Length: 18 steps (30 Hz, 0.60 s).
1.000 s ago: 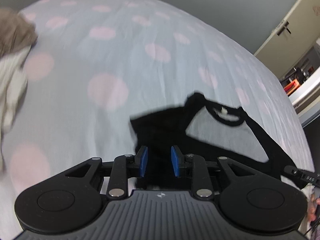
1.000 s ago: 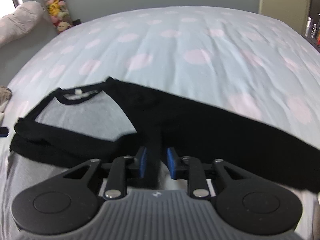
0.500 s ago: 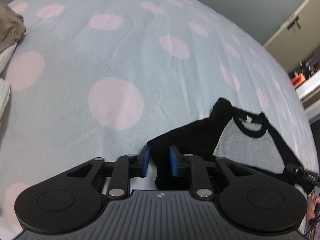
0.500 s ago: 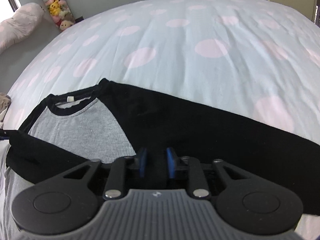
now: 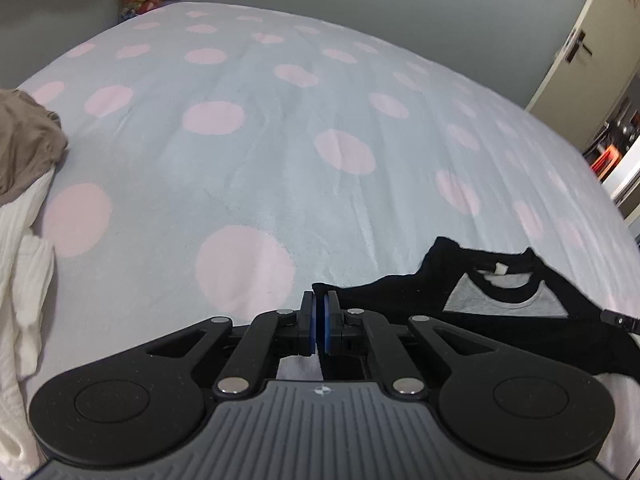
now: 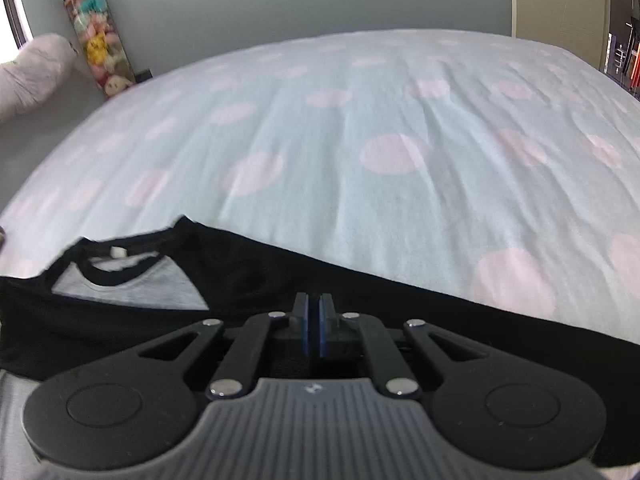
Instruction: Fold clothes
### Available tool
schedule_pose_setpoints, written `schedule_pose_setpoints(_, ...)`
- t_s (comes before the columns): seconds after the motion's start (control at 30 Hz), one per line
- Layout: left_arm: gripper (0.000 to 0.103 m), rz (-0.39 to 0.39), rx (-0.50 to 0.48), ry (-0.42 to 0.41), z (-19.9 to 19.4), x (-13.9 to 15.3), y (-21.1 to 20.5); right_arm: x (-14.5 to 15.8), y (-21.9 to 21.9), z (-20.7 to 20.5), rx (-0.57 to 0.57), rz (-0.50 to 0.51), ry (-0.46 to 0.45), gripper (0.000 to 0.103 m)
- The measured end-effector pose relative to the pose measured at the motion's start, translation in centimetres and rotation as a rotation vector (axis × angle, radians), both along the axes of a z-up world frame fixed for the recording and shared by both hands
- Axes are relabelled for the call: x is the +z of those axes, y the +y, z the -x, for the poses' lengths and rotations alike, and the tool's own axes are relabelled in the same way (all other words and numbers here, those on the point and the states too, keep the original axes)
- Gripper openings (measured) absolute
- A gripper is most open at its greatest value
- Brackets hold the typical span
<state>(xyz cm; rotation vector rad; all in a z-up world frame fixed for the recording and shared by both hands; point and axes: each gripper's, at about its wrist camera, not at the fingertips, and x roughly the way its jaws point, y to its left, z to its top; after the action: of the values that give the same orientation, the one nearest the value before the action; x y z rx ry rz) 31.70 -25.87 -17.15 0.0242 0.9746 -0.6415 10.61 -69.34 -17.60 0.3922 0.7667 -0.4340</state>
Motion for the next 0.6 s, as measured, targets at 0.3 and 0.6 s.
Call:
schedule_pose_setpoints(0.3,0.021,0.074,0.101,0.025,0.4,-0.8,2.6,-0.7,-0.3,1.5,-0.052,0.008,0.005,0.024)
schedule_pose_setpoints(0.6,0.044,0.07,0.055,0.053,6.5,-1.2,3.2,-1.0,2.0,4.7,0.004,-0.123,-0.036,0.033)
